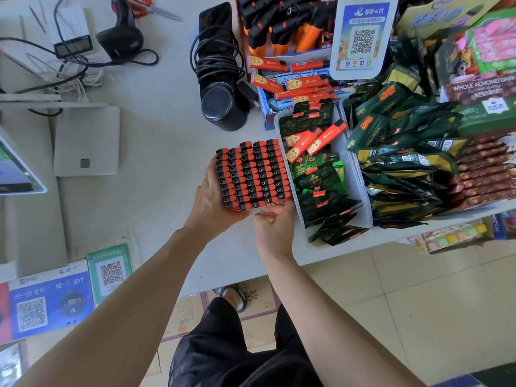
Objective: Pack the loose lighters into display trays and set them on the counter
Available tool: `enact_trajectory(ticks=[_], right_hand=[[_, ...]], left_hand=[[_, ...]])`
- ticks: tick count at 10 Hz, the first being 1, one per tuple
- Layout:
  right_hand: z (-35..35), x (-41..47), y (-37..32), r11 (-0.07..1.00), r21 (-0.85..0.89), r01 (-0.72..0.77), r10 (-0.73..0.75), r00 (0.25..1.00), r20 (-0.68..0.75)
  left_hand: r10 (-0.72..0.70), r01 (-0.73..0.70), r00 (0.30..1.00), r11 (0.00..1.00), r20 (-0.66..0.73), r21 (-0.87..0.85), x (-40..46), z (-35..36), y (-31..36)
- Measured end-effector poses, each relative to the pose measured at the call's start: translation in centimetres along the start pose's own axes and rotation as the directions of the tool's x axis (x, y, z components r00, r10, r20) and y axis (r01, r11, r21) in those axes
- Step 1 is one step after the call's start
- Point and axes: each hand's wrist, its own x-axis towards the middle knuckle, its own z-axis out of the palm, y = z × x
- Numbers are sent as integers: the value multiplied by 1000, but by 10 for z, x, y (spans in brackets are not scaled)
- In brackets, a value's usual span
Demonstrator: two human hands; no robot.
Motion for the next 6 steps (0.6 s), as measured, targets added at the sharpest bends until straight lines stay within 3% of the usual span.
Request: enact_trajectory(ticks=[4, 6], right_hand=[[-1, 1, -1, 999, 27, -21, 21, 1000, 12], [-10, 0, -7, 996, -5, -91, 91, 994, 61]], left_hand=[[-86, 86, 996, 996, 9, -22, -3, 3, 0], [-157, 167, 980, 983, 122, -74, -5, -5, -4]])
